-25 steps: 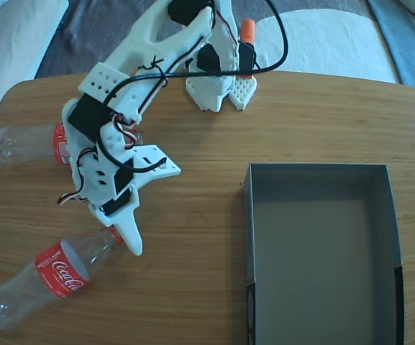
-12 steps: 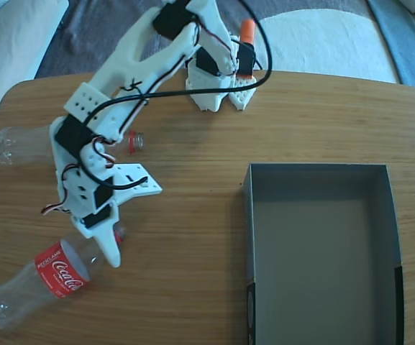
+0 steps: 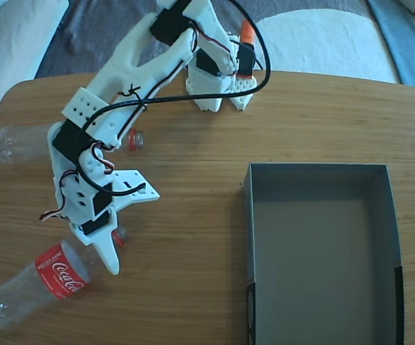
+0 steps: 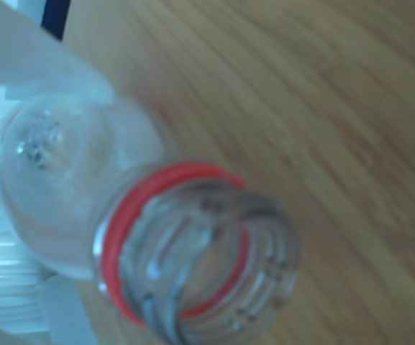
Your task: Grasp the bottles and put them in the box.
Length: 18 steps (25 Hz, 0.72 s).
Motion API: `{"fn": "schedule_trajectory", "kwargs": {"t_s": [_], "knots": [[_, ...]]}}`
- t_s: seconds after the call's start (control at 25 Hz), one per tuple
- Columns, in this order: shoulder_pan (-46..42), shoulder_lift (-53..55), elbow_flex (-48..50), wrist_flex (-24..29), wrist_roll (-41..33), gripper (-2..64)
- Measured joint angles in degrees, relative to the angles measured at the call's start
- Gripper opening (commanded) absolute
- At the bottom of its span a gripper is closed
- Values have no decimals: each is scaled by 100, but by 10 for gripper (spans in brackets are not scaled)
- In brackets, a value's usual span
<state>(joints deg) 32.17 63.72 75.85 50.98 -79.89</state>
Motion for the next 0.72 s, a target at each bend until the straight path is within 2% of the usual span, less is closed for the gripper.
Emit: {"fn": "schedule_trajectory", "kwargs": {"t_s": [0.72], "knots": [[-26,-35,492,0,9,453]]}}
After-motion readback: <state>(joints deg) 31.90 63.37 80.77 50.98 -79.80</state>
